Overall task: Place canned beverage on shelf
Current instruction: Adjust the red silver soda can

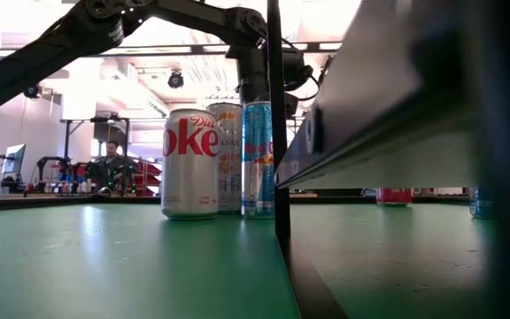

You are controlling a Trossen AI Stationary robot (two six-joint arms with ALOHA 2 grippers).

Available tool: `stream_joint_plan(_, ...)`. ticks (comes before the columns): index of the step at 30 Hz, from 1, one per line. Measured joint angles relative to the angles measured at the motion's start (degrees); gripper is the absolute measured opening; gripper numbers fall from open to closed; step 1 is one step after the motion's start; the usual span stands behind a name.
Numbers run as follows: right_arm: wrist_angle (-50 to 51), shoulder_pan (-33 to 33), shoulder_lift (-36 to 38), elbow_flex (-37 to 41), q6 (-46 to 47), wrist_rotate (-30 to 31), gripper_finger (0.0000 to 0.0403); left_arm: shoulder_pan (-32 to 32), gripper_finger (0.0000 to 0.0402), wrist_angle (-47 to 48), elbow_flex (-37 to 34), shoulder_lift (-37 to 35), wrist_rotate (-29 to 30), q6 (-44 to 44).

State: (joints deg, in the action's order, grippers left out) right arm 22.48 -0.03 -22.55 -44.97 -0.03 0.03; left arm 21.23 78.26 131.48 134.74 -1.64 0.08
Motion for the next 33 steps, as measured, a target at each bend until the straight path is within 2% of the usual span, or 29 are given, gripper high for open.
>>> stream_joint_plan(13, 0.0, 0.0, 0.0, 0.02, 0.0, 0.01, 0.0022, 0.77, 0.0283, 2.01, 0.0, -0.11, 2.63, 15.83)
stream_joint_plan(20, 0.0, 0.01, 0.0, 0.02, 0.0, 0.02, 0.0022, 0.95, 0.032, 4.33, 0.0, -0.11, 2.63, 21.0)
stream_joint_plan(33, 0.0, 0.02, -0.02, 0.02, 0.0, 0.02, 0.0022, 1.29, 0.0307, 5.22, 0.04, -0.31, 2.65, 23.89)
